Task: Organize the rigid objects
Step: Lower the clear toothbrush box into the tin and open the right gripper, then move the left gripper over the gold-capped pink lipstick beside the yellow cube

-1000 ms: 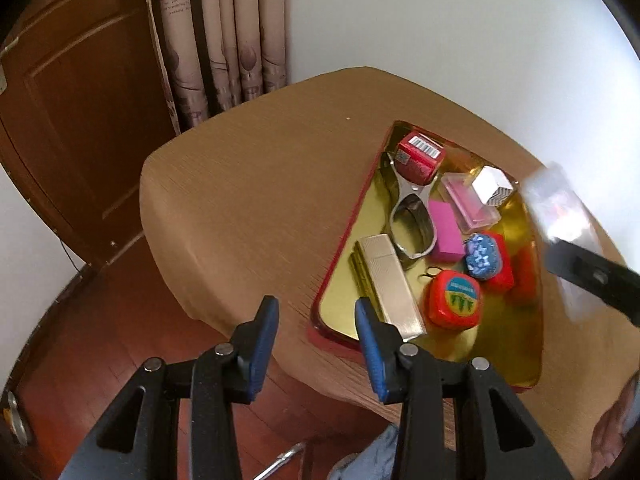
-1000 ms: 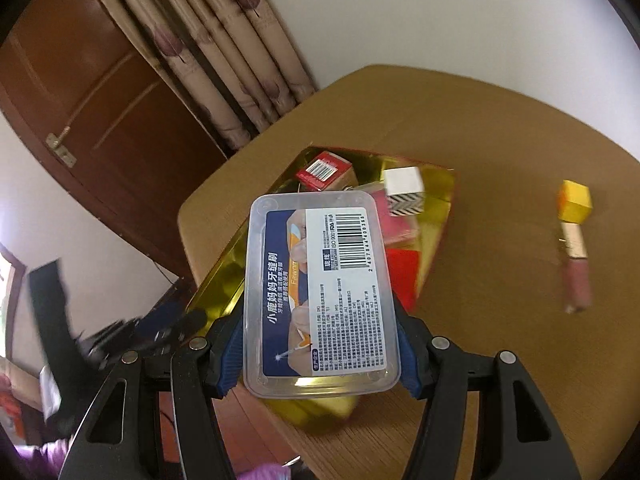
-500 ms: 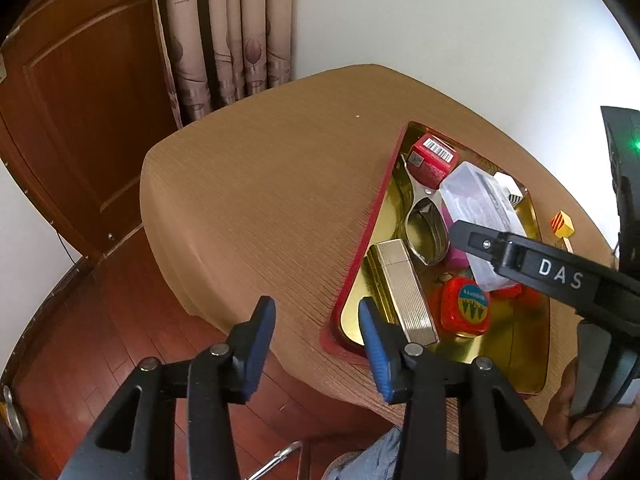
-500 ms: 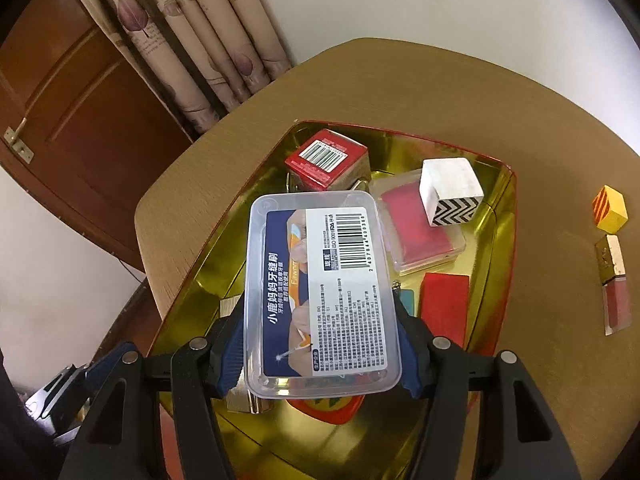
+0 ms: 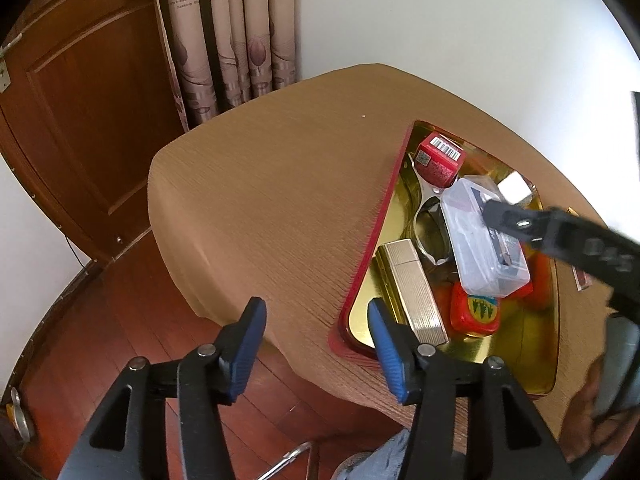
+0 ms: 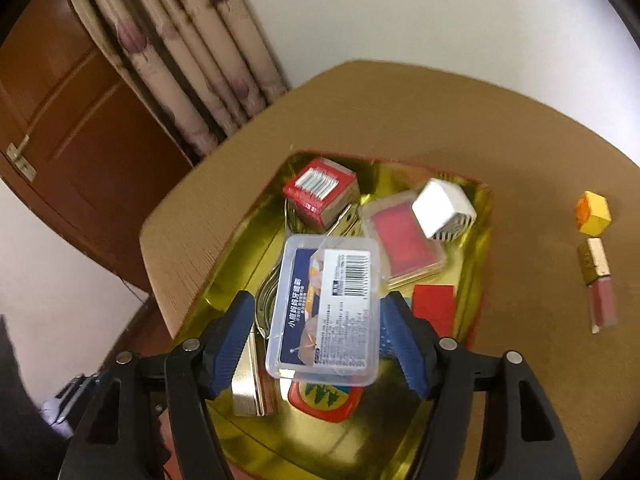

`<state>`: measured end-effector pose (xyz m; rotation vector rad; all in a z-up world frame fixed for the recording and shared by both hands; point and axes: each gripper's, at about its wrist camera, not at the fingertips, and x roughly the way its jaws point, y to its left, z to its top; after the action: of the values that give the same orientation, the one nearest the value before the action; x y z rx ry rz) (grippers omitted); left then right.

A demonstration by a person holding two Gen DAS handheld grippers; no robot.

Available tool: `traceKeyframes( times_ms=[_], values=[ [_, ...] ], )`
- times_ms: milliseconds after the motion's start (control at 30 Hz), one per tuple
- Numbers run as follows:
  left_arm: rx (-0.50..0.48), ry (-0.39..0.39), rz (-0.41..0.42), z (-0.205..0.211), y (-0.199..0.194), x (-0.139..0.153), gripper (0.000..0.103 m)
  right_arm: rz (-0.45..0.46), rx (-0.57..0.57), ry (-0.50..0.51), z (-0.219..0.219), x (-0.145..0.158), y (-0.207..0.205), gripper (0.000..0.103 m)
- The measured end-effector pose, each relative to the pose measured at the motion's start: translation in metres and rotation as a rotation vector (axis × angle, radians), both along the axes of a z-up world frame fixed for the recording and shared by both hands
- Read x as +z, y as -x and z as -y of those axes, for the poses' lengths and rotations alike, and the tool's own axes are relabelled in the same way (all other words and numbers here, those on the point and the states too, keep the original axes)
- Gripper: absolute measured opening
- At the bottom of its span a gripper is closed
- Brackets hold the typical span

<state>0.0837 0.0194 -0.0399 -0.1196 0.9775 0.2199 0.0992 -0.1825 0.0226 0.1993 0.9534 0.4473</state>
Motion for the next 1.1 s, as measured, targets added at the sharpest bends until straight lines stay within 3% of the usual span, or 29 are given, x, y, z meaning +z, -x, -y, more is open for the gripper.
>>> traceKeyframes(
  times_ms=[133,200,300,400,500,667,733,800,867,967,1100],
  values=[
    [-0.007,-0.032,0.003,0.004,0.001,0.001,0.055,0.071,-0.095,-0.003,0.040,0.008,0.021,0.070],
    [-0.010,-0.049,0.006,0.006,0.001,0.002,0.055,0.116,-0.175,0.042,0.069,0.007,0.035,0.071],
    [-0.010,-0.068,0.008,0.008,0.002,0.003,0.055,0.145,-0.325,0.176,0.125,-0.007,0.056,0.084],
    [0.008,-0.088,0.016,0.007,0.004,0.006,0.055,0.124,-0.445,0.299,0.181,-0.026,0.067,0.084],
    [0.028,-0.096,0.038,0.007,0.007,0.011,0.055,0.104,-0.552,0.484,0.235,-0.049,0.081,0.084],
    [0.045,-0.137,0.078,0.014,0.015,0.019,0.055,0.067,-0.648,0.655,0.297,-0.077,0.095,0.086],
    [0.030,-0.139,0.082,0.022,0.017,0.021,0.055,0.059,-0.671,0.685,0.315,-0.087,0.100,0.094],
    [0.003,-0.165,0.077,0.035,0.020,0.023,0.055,0.040,-0.690,0.629,0.331,-0.088,0.103,0.094],
    [-0.024,-0.180,0.070,0.051,0.022,0.026,0.055,0.057,-0.715,0.562,0.342,-0.084,0.108,0.102],
    [-0.071,-0.158,0.076,0.076,0.026,0.035,0.055,0.022,-0.700,0.476,0.358,-0.088,0.105,0.102],
    [-0.202,-0.086,0.053,0.129,0.018,0.048,0.055,-0.020,-0.713,0.407,0.376,-0.094,0.101,0.102]
  ],
)
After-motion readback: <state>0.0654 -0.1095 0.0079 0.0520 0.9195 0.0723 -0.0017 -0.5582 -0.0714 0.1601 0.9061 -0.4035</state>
